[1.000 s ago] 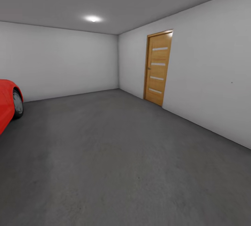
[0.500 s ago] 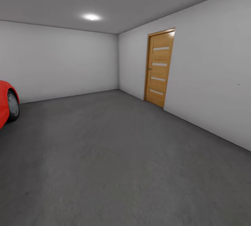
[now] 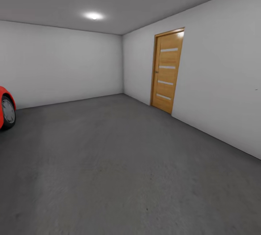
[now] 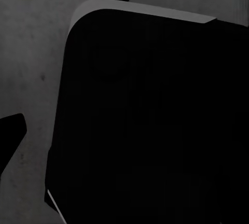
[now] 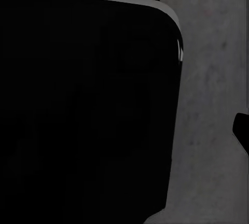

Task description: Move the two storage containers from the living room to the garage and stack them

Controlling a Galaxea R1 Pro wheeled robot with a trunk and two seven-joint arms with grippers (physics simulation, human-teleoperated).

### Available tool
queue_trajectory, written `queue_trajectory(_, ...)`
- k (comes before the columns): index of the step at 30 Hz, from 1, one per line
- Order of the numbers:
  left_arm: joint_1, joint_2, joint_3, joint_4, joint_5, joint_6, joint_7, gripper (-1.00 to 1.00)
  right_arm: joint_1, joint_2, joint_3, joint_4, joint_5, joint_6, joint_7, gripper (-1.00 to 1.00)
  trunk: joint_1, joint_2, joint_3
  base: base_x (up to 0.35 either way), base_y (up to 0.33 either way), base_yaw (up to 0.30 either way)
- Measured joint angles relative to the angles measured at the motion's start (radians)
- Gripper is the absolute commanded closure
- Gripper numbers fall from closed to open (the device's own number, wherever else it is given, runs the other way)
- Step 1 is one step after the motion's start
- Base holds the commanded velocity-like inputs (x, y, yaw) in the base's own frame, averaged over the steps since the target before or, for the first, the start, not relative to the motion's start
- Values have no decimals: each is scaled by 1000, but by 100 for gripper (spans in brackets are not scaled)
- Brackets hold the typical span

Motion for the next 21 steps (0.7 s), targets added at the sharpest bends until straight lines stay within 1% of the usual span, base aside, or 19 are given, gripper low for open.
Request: queue_trajectory(21, 0, -1, 0, 0, 0, 0, 0, -100, 0, -1, 0, 0, 0, 0, 0, -100, 0, 0, 0, 324, 0, 0)
